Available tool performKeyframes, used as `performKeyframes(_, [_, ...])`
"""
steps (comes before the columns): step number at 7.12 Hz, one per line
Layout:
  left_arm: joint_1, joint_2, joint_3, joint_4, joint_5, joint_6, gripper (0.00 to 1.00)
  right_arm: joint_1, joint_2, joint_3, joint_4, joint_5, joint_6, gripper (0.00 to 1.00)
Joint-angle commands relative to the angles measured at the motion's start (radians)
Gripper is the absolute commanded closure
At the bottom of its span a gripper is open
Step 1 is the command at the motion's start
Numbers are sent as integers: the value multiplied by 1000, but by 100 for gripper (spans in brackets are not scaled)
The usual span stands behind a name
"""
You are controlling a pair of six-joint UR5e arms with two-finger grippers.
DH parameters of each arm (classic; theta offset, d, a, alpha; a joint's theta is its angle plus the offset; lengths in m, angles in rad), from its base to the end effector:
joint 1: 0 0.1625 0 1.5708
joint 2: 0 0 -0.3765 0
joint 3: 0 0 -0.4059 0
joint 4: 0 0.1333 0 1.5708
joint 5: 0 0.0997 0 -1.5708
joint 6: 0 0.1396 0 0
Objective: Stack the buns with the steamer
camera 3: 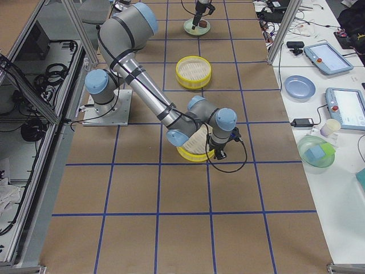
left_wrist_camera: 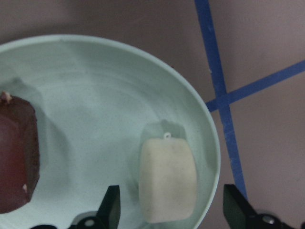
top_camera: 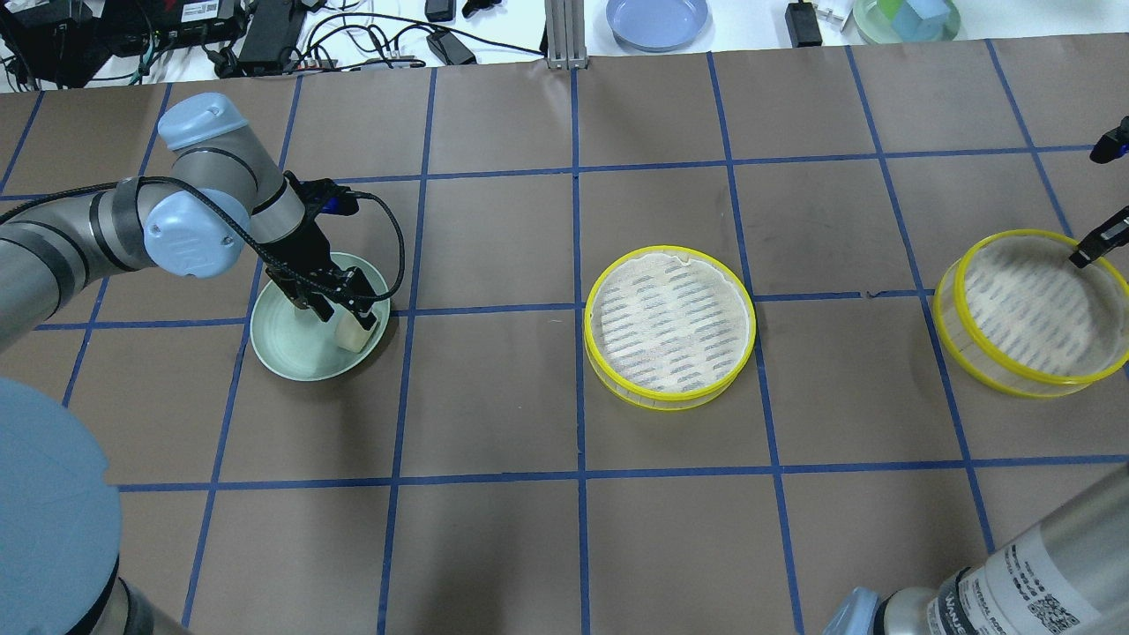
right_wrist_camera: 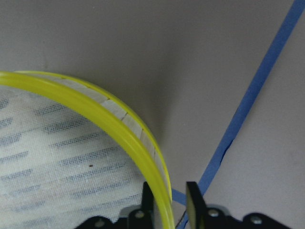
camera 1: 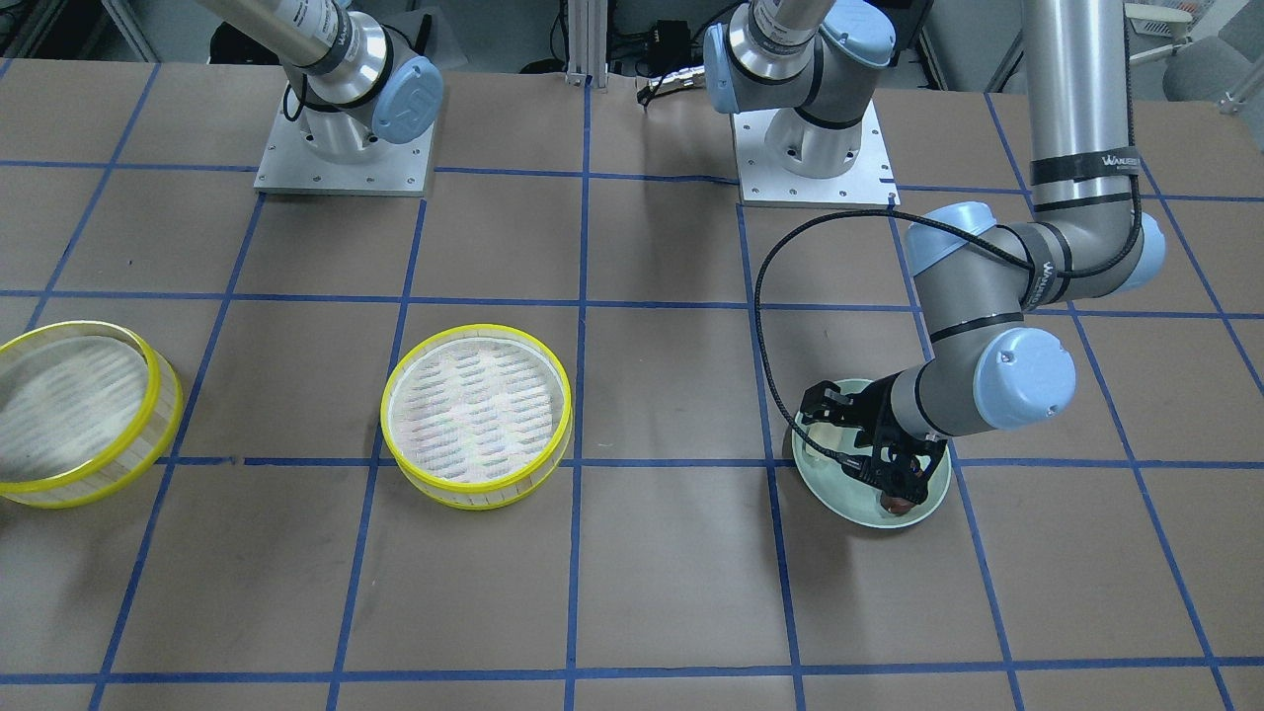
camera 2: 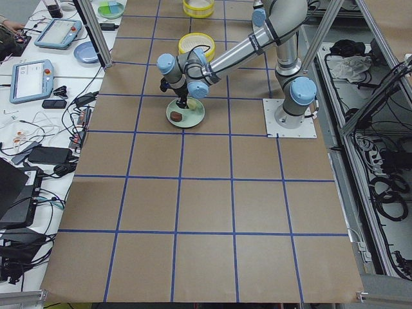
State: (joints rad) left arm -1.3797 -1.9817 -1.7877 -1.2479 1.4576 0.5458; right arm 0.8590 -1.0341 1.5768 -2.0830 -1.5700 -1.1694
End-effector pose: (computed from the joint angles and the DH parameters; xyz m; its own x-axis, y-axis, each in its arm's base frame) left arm -0.0452 -0.5510 0.1070 -0.9223 0.2964 0.2479 0.3482 0.9157 0.2007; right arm -0.3141 -0.5683 0.1339 -0.8968 -0.4415 -0.0284 -0.4419 0.8970 0.0112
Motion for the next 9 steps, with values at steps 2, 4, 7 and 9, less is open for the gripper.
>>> performKeyframes(2, [1,-14,8,-1,1,-6,88,-5,-56,-1,97,1,2,100])
performKeyframes(4, [1,-14,13,-1,0,-21,100,17,-220,-3,210,2,80,100])
performKeyframes(7, [-36,76,91,-21,-25,-311,100,186,-334,-3,286,-37,360,100])
performKeyframes(9, [-184,118,140,-39,-117,-543,100,277,-371,-3,334,-70,508,100])
